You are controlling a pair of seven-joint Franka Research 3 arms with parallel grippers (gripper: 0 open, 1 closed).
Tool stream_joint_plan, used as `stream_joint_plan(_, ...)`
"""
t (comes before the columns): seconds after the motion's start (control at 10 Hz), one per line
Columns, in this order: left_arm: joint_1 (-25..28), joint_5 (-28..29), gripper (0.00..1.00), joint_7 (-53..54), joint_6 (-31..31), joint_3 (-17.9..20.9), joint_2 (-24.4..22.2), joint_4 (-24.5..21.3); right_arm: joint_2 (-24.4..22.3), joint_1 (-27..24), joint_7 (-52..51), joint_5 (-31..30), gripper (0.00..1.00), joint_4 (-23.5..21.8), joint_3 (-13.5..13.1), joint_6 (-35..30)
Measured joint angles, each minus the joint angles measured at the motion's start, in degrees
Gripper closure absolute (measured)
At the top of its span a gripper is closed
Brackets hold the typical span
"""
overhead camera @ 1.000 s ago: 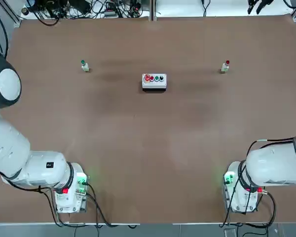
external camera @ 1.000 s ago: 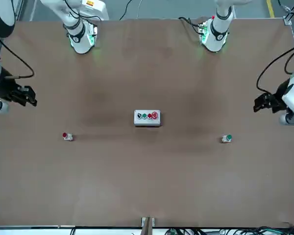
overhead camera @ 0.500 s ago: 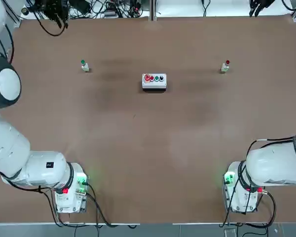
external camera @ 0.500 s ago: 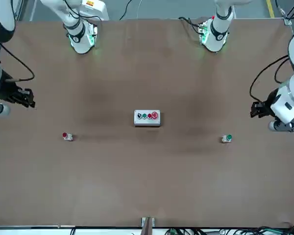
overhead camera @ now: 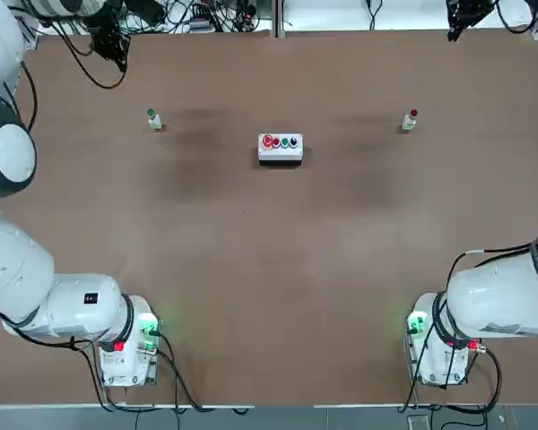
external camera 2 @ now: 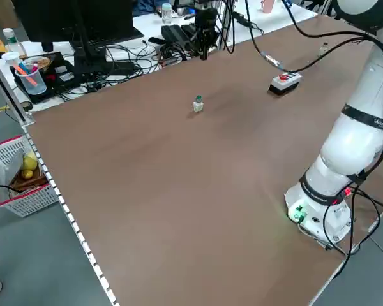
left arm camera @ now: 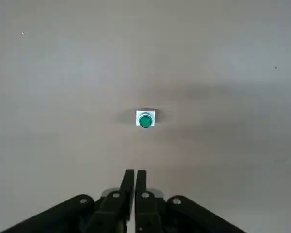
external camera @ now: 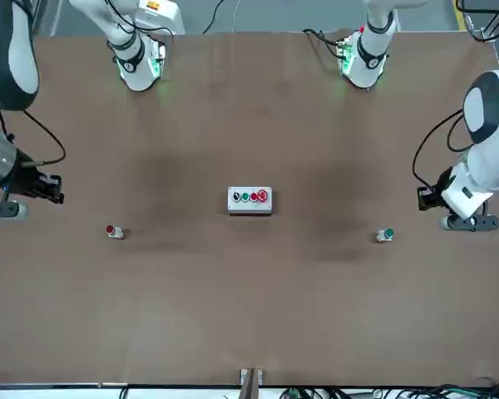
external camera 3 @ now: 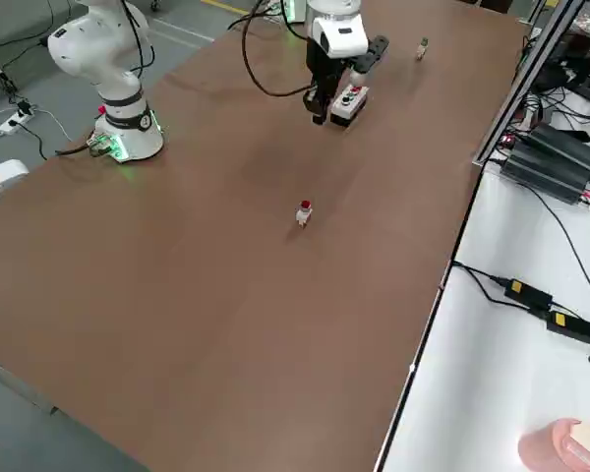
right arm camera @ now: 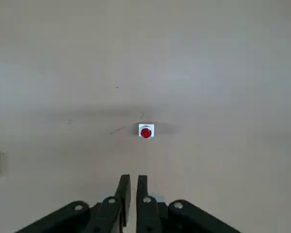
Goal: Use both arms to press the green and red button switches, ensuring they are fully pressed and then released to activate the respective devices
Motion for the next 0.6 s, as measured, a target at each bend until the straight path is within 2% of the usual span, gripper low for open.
stream_joint_plan(0.1,0.0,0.0,0.95,-0.18,2.43,0.0,-0.02,-1.86,0.36,0.0,-0.09,0.0,0.93,-1.66,0.02,2.3)
stream_joint_plan(0.2,0.01,0.0,0.99,-0.3,4.45,0.01,0.07,-3.36,0.9,0.01,-0.13,0.0,0.94,-2.81,0.05,3.63)
stream_joint_plan(0.6,-0.03,0.0,0.99,-2.52,9.86,-0.01,3.61,-5.61,5.85,0.02,-0.13,0.0,0.94,-4.12,0.09,9.44)
